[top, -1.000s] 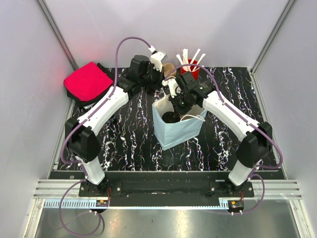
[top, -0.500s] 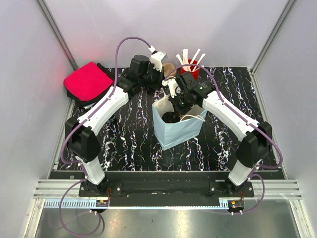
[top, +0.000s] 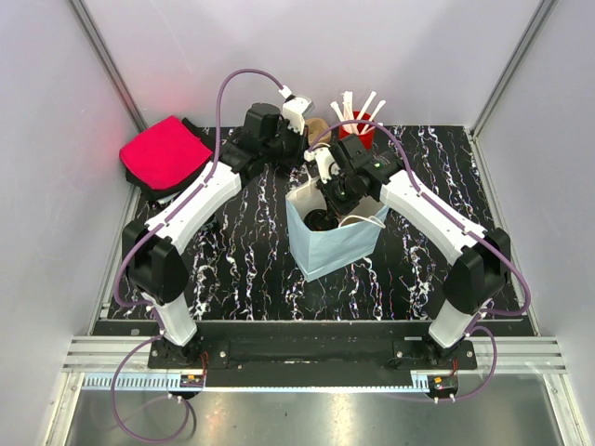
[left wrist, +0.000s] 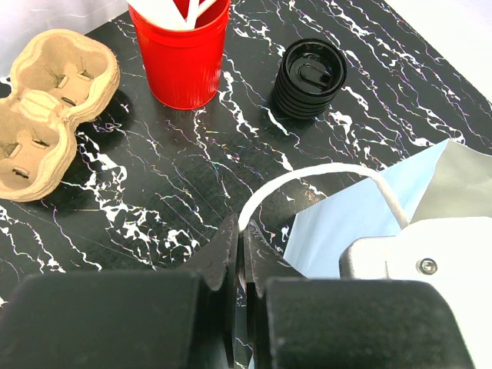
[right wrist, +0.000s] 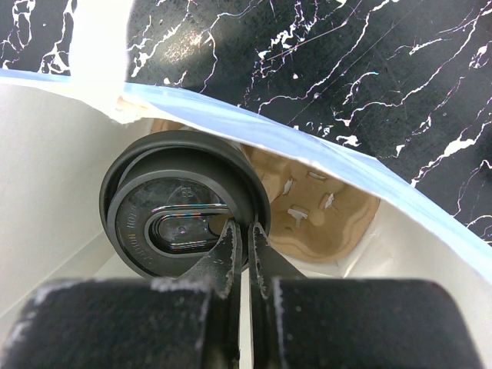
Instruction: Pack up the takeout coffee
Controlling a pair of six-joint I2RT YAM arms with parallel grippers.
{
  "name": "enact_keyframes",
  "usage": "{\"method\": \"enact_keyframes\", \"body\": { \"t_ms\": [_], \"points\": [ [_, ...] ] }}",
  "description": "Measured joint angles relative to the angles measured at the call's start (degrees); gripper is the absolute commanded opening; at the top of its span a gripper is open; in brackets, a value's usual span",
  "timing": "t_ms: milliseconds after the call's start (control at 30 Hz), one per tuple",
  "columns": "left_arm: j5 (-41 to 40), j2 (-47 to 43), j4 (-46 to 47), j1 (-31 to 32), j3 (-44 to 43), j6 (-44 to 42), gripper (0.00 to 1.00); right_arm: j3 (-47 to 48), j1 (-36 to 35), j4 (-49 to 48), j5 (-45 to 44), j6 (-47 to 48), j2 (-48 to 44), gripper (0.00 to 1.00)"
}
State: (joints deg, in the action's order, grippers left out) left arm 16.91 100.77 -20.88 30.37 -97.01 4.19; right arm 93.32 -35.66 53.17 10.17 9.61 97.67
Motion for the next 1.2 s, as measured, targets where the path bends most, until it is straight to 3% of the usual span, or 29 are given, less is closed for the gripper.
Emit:
{"method": "enact_keyframes", "body": {
  "t_ms": [1200],
  "points": [
    [0.0,0.0,-0.02,0.07,0.0,0.0,0.0,-0.76,0.0,-0.15,0.04,0.02,0.0,0.0]
  ]
}}
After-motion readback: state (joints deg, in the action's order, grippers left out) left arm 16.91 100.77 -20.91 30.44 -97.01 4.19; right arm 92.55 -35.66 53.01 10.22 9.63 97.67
